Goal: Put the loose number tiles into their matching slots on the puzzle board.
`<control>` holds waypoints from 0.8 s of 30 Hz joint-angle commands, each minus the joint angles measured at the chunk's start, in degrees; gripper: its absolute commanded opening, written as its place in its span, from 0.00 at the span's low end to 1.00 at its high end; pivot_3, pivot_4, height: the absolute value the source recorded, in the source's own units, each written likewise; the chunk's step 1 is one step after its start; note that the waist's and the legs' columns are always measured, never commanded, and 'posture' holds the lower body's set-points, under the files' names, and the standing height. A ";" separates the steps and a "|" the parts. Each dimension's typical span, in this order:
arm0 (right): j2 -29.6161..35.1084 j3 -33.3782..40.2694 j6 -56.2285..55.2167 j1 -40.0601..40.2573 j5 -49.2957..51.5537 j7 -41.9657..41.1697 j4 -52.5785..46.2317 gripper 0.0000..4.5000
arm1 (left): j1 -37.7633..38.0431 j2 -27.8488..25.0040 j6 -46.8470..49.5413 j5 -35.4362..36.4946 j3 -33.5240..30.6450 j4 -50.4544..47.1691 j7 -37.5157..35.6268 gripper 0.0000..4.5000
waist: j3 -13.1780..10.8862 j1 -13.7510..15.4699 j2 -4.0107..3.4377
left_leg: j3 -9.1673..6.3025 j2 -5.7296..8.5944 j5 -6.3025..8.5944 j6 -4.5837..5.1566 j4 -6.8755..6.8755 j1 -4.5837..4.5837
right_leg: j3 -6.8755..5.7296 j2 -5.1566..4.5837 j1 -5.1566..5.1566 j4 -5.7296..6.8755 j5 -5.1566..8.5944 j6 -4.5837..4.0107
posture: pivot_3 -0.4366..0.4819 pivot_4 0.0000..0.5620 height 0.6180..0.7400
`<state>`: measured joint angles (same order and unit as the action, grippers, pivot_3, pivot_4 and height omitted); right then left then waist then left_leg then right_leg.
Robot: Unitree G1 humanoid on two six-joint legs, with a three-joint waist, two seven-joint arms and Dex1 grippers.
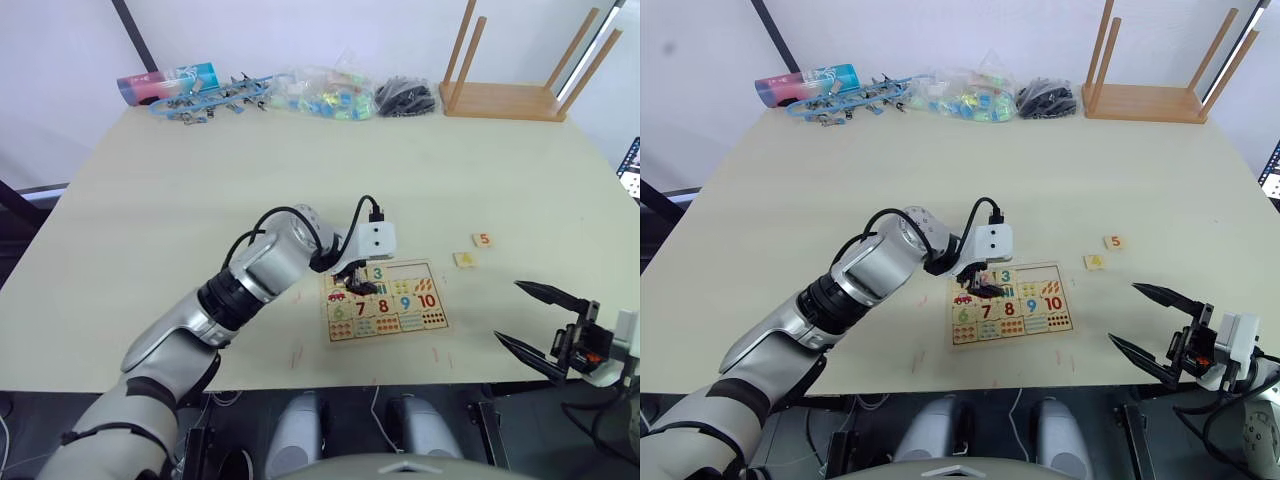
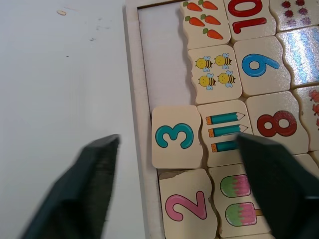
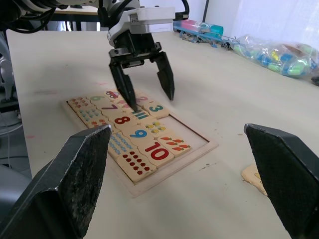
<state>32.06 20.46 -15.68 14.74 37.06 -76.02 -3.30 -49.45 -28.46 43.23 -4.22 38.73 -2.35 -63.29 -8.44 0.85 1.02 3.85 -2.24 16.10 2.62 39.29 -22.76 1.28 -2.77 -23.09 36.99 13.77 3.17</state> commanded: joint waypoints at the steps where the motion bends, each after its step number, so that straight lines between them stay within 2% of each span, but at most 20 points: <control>1: 0.27 1.32 -0.89 0.09 0.74 -0.28 -0.23 1.00 | -0.27 0.16 -0.11 -0.18 -1.19 -1.05 0.20 0.99 | 0.00 0.00 0.00 | 0.00 0.00 0.00 0.00 0.00 0.00 | 0.00 0.00 0.00 0.00 0.00 0.00 | 0.48 0.27 0.98; 8: 0.21 1.27 -0.84 0.17 0.73 -0.11 -0.48 1.00 | -1.50 -0.49 0.43 1.63 -4.12 -1.31 -1.15 0.99 | 0.00 0.00 0.00 | 0.00 0.00 0.00 0.00 0.00 0.00 | 0.00 0.00 0.00 0.00 0.00 0.00 | 0.48 0.27 0.98; 12: 0.05 1.23 -0.93 0.18 0.64 0.07 -0.43 1.00 | -3.94 -0.45 -3.34 3.77 -8.51 4.28 -1.95 0.99 | 0.00 0.03 0.00 | -0.01 0.00 0.00 0.00 0.01 -0.01 | -0.02 0.00 0.00 0.00 0.00 0.00 | 0.48 0.27 0.98; 19: -0.10 0.95 -1.06 -0.10 0.51 0.16 -0.22 1.00 | -8.52 0.74 -12.60 3.85 -11.65 16.85 -2.66 0.99 | 0.00 0.02 0.00 | 0.02 0.00 0.00 0.00 0.01 0.00 | -0.02 0.00 0.00 0.00 0.00 0.00 | 0.48 0.27 0.98; 22: 0.06 0.90 -0.90 -0.39 0.51 0.23 -0.32 1.00 | -8.67 1.79 -16.90 3.85 -11.91 20.47 -3.71 0.83 | 0.00 0.00 0.00 | 0.06 0.01 0.00 0.00 0.01 -0.01 | -0.01 0.00 0.00 0.00 0.00 0.00 | 0.48 0.27 0.98; 24: 0.15 0.99 -0.86 -0.36 0.54 0.25 -0.42 1.00 | -8.45 2.30 -19.87 3.37 -11.53 22.47 -4.51 0.62 | 0.00 0.00 0.00 | 0.10 0.01 0.00 0.00 0.01 -0.01 | -0.01 0.00 0.00 0.00 0.00 0.00 | 0.48 0.27 0.98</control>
<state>31.99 20.47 -15.89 14.53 37.01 -75.89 -3.19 -56.79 -26.46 26.42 -0.77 28.24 19.60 -67.12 -8.44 0.85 1.03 3.97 -2.23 16.10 2.62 39.30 -22.77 1.27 -2.77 -23.09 36.98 13.77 3.18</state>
